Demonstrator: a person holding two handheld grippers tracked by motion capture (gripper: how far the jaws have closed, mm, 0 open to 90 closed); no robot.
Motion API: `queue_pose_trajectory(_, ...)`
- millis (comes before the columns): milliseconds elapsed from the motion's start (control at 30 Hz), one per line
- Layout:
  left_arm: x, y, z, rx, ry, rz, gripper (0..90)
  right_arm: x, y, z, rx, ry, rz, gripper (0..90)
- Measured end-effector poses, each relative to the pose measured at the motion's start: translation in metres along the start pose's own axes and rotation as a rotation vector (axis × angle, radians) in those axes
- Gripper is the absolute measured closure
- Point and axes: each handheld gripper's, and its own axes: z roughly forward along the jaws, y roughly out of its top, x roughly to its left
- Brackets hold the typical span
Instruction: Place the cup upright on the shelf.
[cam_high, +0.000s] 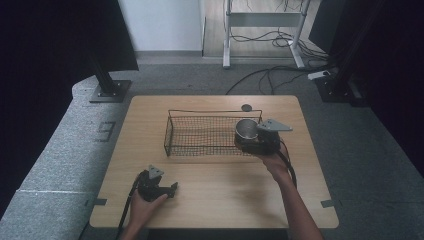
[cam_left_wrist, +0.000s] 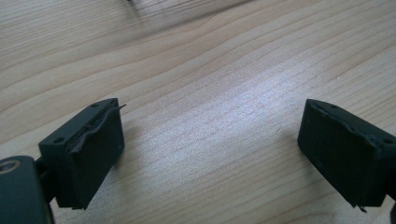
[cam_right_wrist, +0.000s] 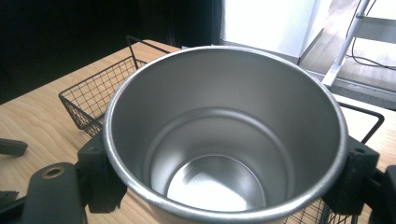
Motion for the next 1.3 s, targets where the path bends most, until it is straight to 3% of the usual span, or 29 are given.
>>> queue_pose_trajectory(600, 0.000, 0.000, 0.000, -0.001, 0.000, -0.001, 7.0, -0.007, 0.005, 0.013, 0.019, -0.003, 0.015, 17.8)
queue_pose_trajectory(1300, 0.000, 0.000, 0.000, -0.001, 0.001, 0.001, 7.2, -0.021, 0.007, 0.042, 0.057, -0.024, 0.052, 17.8)
